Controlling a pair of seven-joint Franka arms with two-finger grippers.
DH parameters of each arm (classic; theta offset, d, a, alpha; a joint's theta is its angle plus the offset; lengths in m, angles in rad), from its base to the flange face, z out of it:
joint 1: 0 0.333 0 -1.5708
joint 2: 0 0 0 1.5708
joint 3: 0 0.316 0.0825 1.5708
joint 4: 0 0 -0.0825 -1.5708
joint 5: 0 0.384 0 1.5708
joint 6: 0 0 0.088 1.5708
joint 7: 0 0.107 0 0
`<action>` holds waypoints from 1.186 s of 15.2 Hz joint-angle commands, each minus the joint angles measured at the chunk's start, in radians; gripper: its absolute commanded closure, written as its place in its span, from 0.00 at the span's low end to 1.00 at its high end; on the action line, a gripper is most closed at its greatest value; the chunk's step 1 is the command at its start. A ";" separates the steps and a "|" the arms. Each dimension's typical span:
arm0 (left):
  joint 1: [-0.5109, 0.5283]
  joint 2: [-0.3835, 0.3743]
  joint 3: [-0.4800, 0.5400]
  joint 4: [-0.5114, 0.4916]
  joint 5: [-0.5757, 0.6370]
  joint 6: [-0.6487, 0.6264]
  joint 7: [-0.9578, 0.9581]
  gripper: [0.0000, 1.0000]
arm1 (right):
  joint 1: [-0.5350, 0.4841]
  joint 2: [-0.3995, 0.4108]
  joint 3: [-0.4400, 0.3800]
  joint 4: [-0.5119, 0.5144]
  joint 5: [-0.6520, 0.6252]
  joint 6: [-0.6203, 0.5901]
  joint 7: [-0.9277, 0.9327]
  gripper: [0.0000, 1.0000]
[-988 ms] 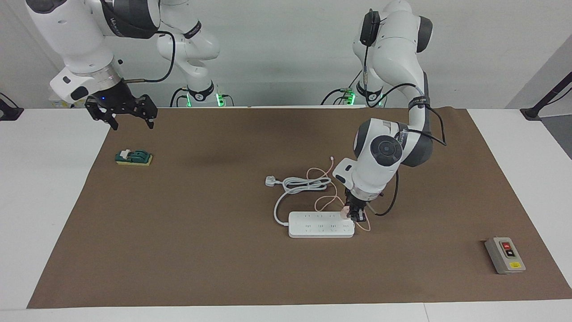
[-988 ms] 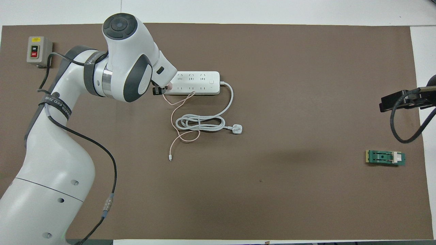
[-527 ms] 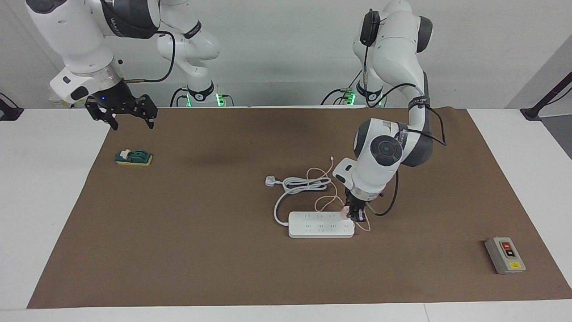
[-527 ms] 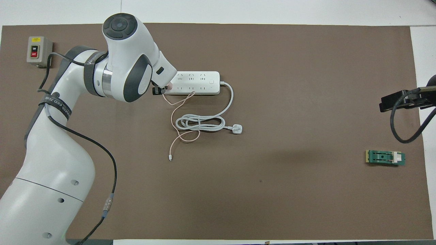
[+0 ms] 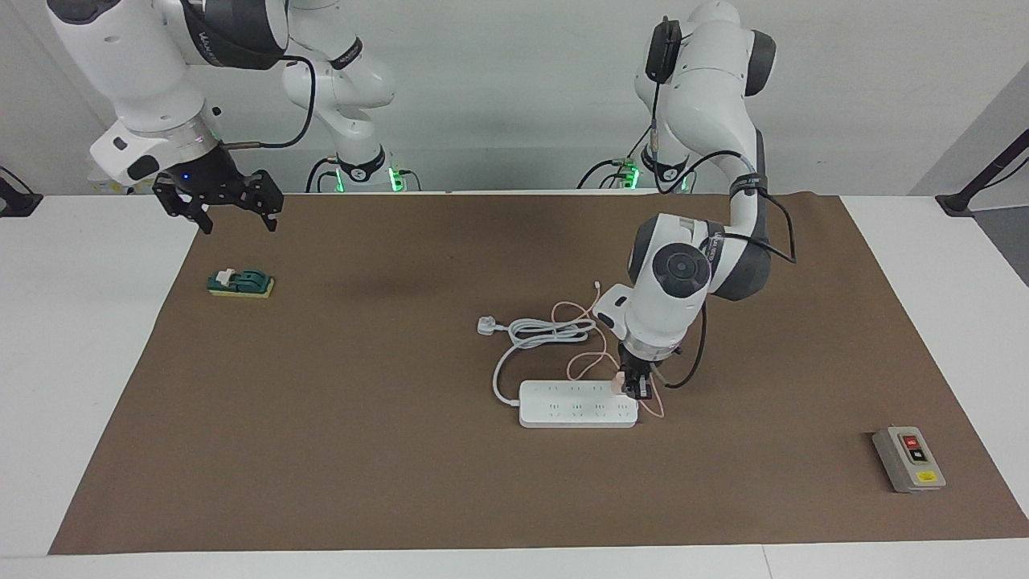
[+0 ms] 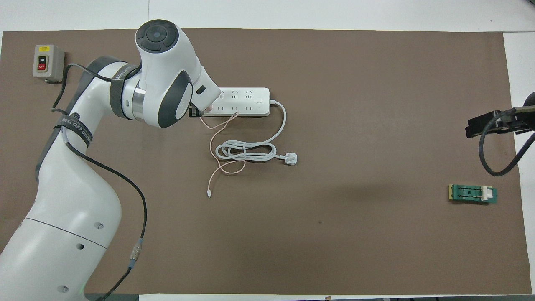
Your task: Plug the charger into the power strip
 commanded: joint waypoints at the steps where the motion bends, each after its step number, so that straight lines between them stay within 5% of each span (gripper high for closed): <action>1: 0.002 0.081 0.023 0.010 0.007 0.119 -0.011 1.00 | -0.010 -0.015 0.007 -0.014 -0.016 -0.006 -0.025 0.00; 11: -0.014 0.080 0.026 0.009 -0.050 0.087 -0.214 1.00 | -0.010 -0.015 0.007 -0.014 -0.016 -0.006 -0.025 0.00; 18: -0.024 0.112 0.023 0.018 0.031 0.116 0.003 1.00 | -0.010 -0.015 0.007 -0.014 -0.016 -0.006 -0.025 0.00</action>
